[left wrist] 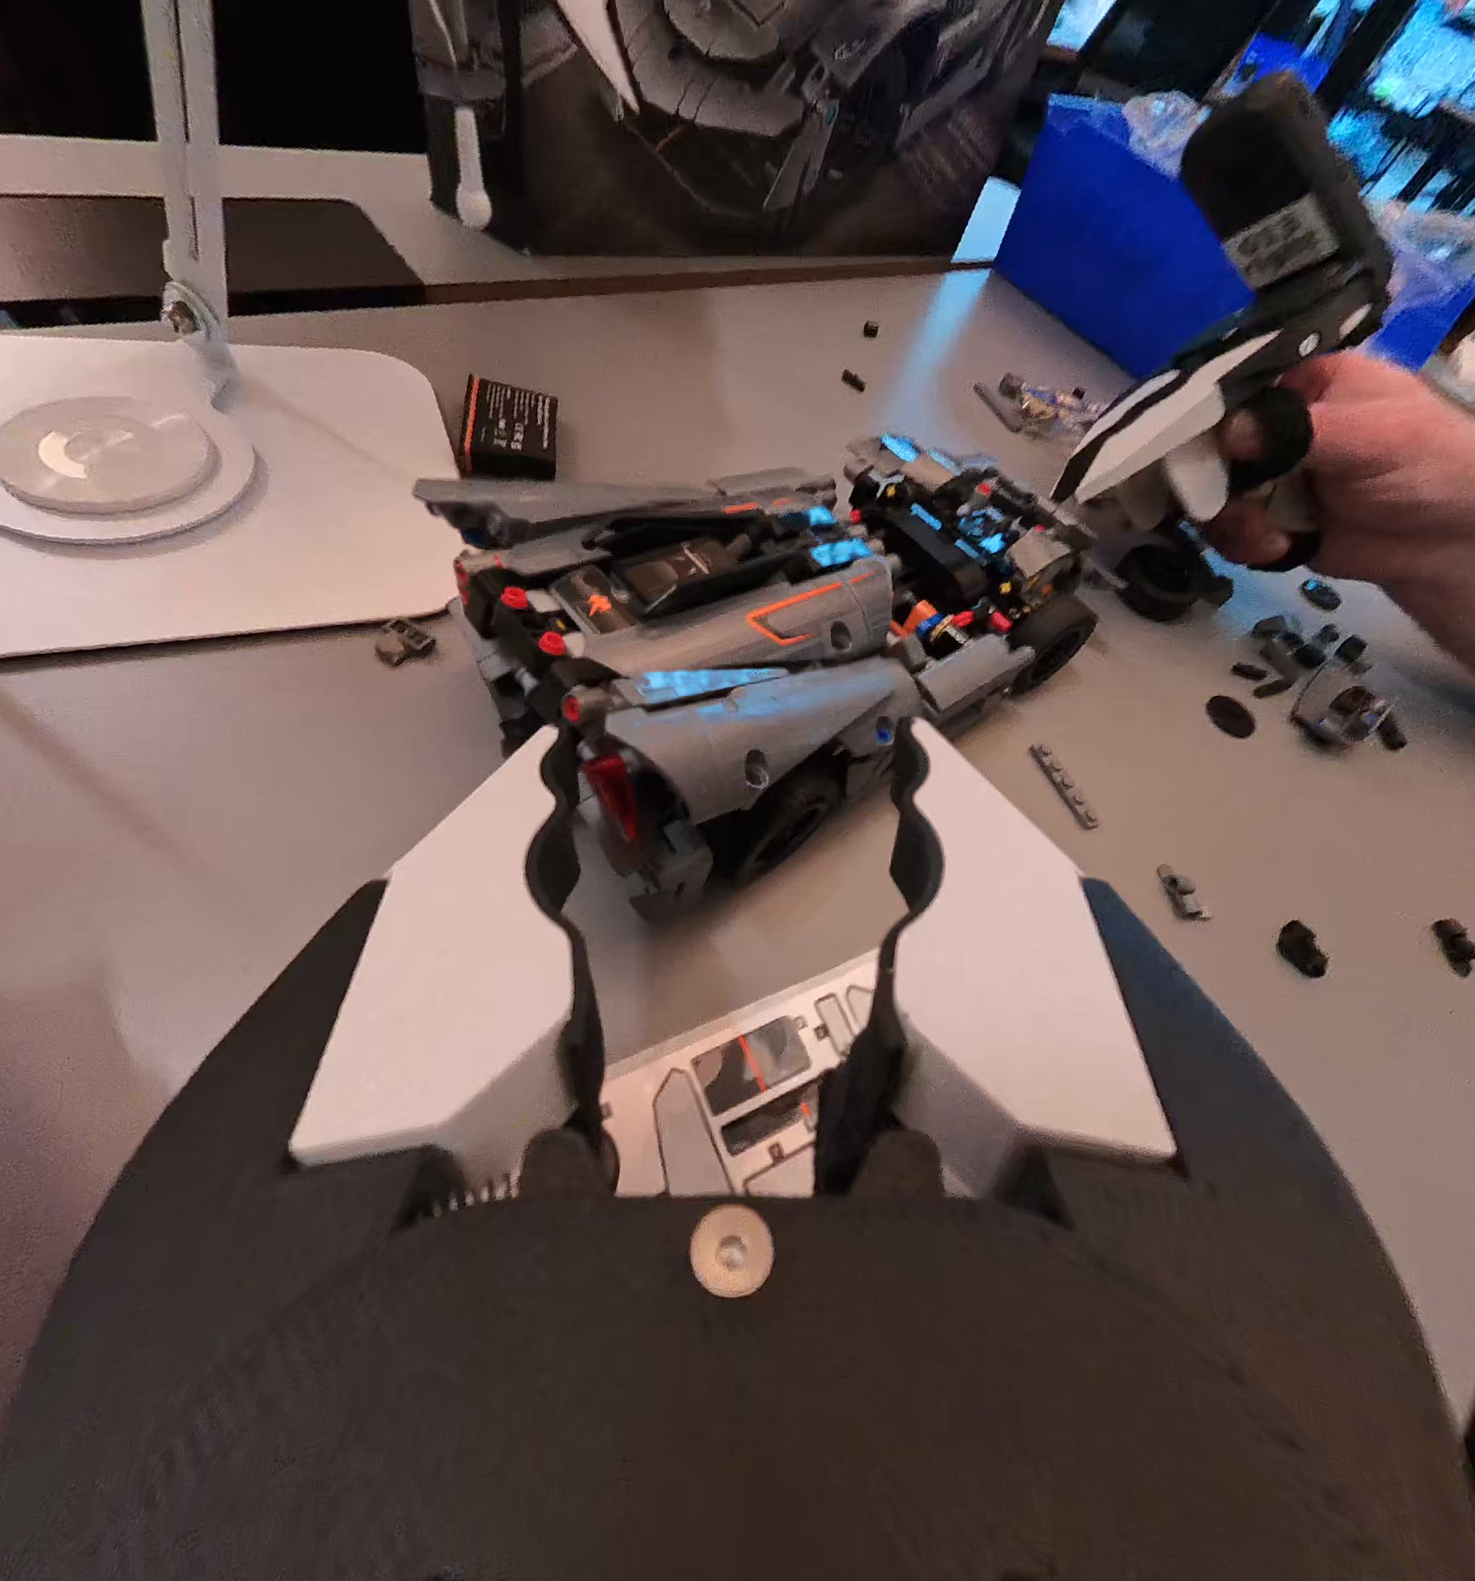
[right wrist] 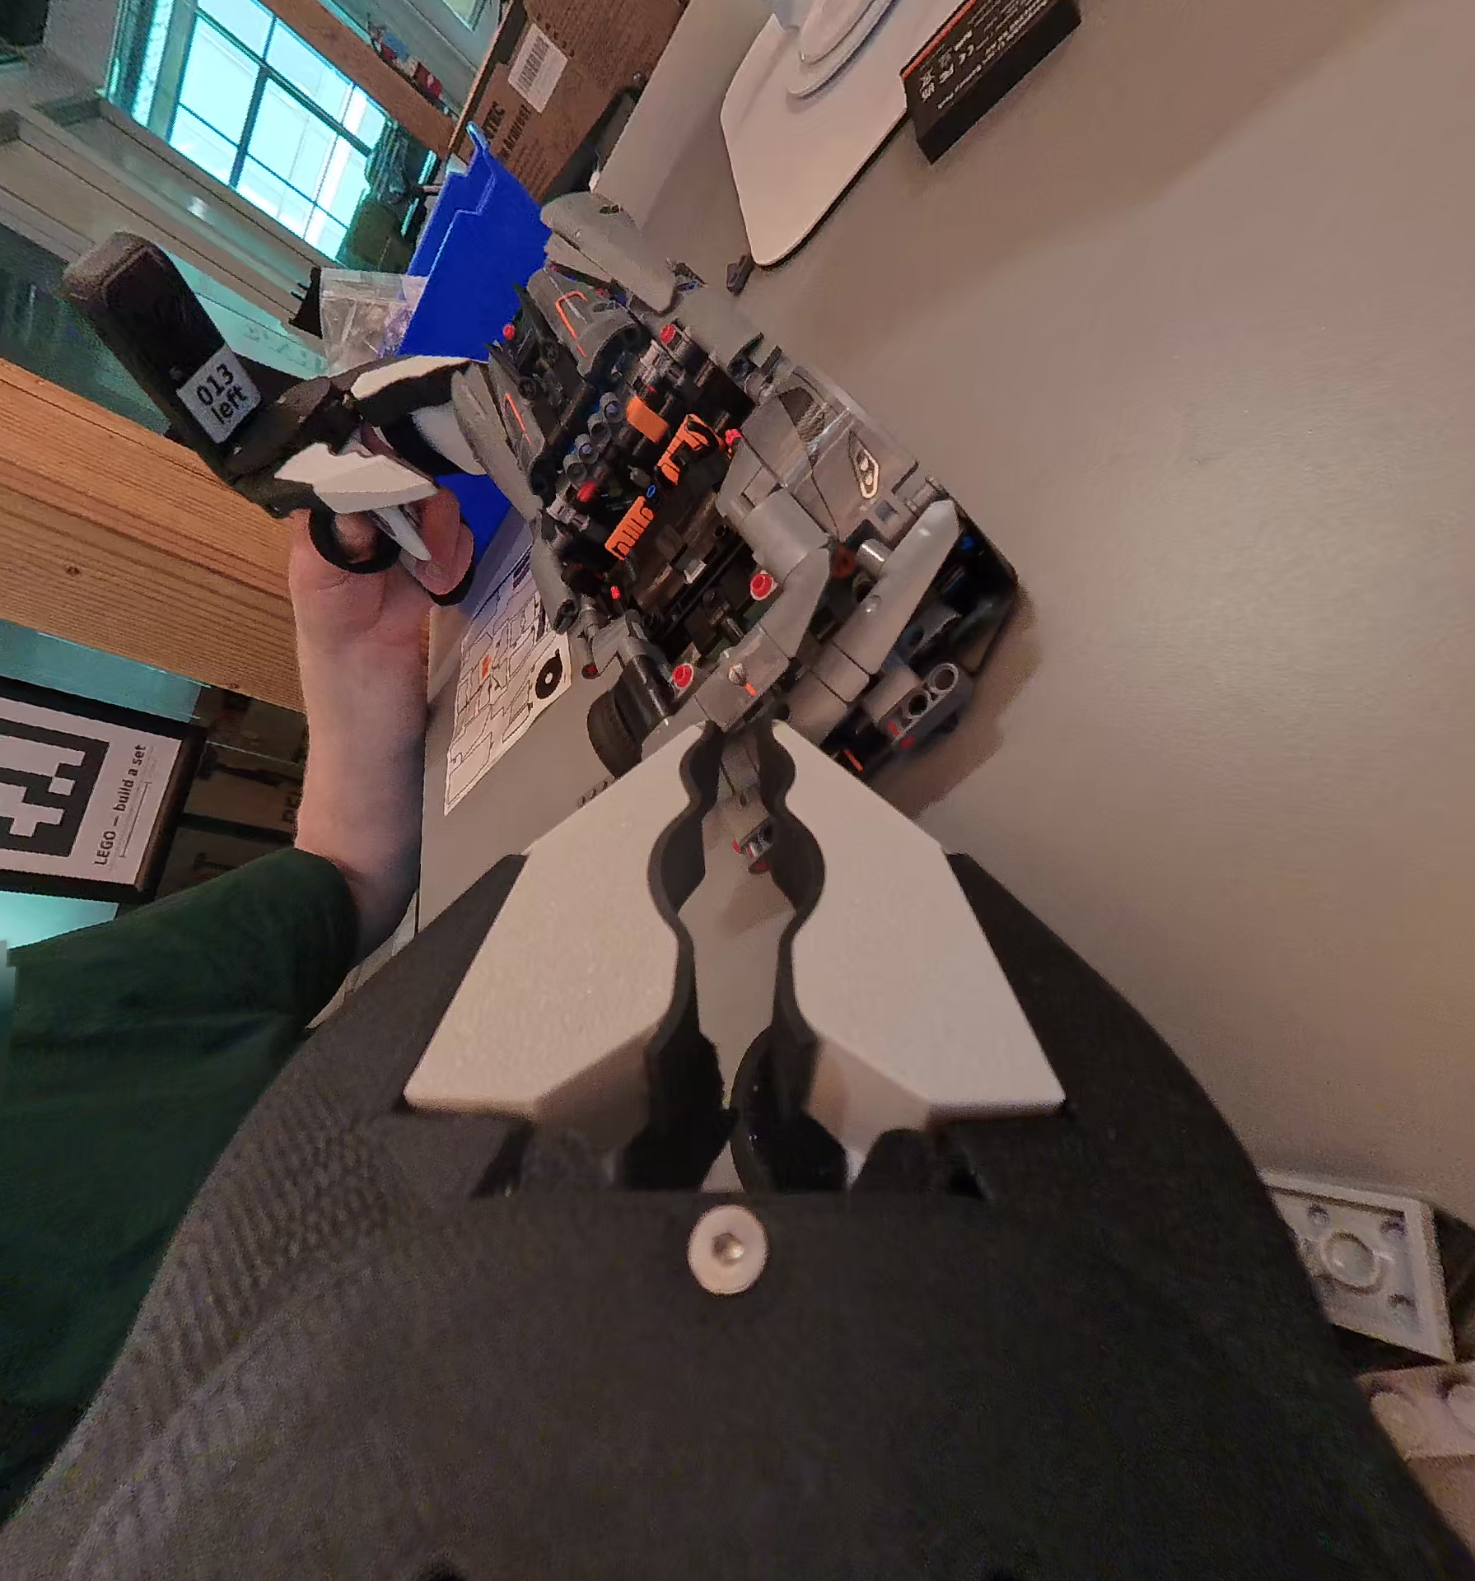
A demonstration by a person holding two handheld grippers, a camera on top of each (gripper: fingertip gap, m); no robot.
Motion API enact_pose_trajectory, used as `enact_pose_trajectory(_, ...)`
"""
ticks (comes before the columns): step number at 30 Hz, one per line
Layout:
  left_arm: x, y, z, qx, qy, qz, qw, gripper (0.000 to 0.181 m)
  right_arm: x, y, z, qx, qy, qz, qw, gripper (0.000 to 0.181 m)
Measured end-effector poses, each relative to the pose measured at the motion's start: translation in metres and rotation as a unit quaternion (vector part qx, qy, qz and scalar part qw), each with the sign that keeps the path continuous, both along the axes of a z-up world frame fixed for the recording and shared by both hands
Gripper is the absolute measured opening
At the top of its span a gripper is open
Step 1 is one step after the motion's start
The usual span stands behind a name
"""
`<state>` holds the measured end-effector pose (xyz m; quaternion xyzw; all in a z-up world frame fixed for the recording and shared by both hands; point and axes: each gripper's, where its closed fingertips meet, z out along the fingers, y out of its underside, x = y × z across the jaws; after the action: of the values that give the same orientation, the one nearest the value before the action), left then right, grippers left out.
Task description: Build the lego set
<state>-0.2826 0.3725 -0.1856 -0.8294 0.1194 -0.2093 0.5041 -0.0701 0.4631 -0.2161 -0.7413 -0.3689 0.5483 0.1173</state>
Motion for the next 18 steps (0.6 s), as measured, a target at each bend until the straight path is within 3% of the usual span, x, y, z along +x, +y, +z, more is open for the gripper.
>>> enact_pose_trajectory(3,0.004,0.000,0.010,0.012,-0.029,-0.012,0.999,0.067,0.000,0.000,0.000,0.000,0.000,0.000,1.000,0.007)
enact_pose_trajectory(13,-0.002,0.004,0.008,0.005,-0.007,-0.003,1.000,0.066,0.005,0.005,0.001,0.011,-0.009,-0.011,1.000,0.009)
enact_pose_trajectory(18,-0.017,-0.002,0.018,0.040,0.039,0.002,0.998,0.059,0.011,0.015,0.029,0.147,-0.025,-0.022,0.989,0.018)
